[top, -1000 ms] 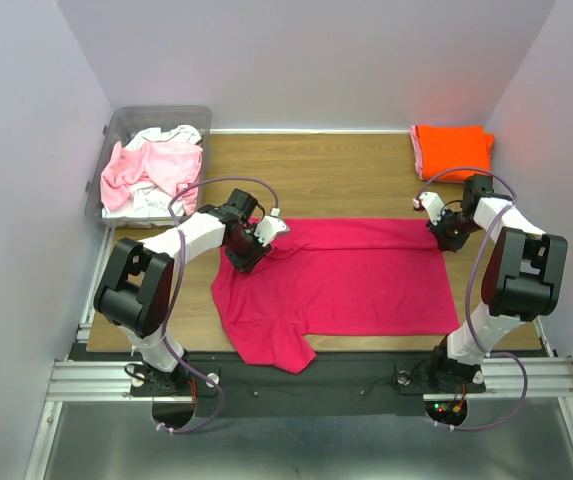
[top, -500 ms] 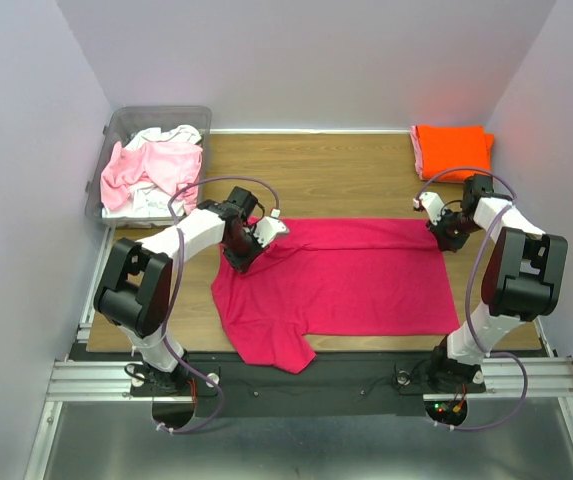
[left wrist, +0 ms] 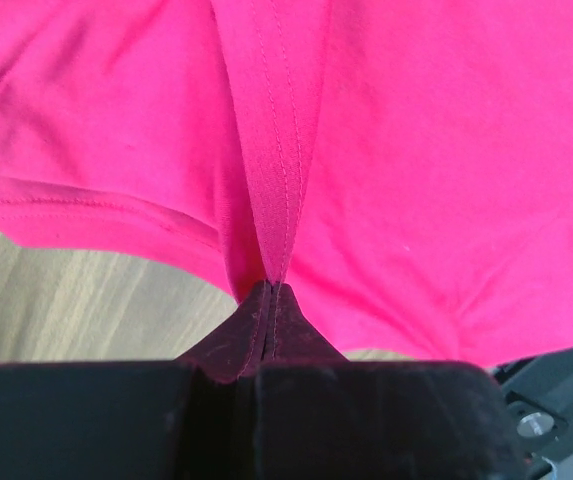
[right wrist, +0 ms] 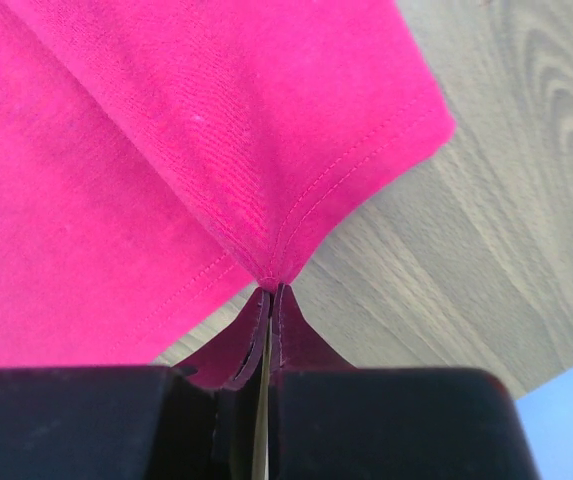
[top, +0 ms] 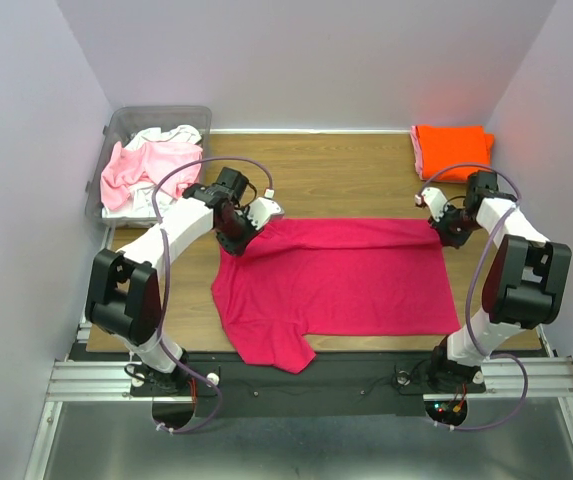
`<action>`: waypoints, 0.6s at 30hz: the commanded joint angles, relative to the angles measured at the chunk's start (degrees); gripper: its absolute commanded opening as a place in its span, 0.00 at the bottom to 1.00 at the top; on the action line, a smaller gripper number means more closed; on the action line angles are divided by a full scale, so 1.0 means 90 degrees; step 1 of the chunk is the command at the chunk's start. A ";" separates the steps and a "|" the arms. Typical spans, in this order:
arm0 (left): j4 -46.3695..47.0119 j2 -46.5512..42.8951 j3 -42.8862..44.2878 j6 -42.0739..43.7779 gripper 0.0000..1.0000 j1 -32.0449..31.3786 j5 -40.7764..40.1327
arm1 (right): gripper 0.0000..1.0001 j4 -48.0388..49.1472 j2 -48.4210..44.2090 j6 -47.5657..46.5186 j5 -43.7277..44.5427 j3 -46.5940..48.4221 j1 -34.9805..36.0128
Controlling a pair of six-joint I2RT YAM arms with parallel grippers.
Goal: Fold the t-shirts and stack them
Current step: Fold the tshirt
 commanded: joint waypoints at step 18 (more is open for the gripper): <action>-0.0723 -0.0699 -0.0218 0.0227 0.00 0.0023 0.0230 | 0.01 -0.0275 -0.0558 -0.0471 0.0201 -0.0226 0.0030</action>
